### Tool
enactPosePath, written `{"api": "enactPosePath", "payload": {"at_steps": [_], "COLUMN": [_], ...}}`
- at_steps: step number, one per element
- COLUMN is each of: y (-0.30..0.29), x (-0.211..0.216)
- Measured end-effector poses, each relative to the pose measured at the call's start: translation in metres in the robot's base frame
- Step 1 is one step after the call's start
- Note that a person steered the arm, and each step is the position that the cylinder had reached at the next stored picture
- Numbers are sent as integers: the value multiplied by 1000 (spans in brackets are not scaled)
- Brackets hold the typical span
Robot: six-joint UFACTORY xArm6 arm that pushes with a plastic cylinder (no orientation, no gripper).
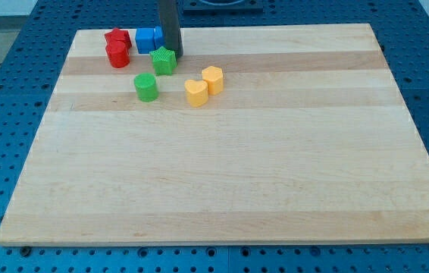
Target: Move the green star below the blue cube
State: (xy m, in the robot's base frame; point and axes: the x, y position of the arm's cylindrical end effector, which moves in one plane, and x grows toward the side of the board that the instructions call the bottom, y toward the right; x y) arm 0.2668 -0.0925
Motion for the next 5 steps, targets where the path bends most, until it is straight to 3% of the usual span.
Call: {"api": "enactPosePath", "payload": {"at_steps": [2, 5], "y": [42, 14], "x": [23, 32]}}
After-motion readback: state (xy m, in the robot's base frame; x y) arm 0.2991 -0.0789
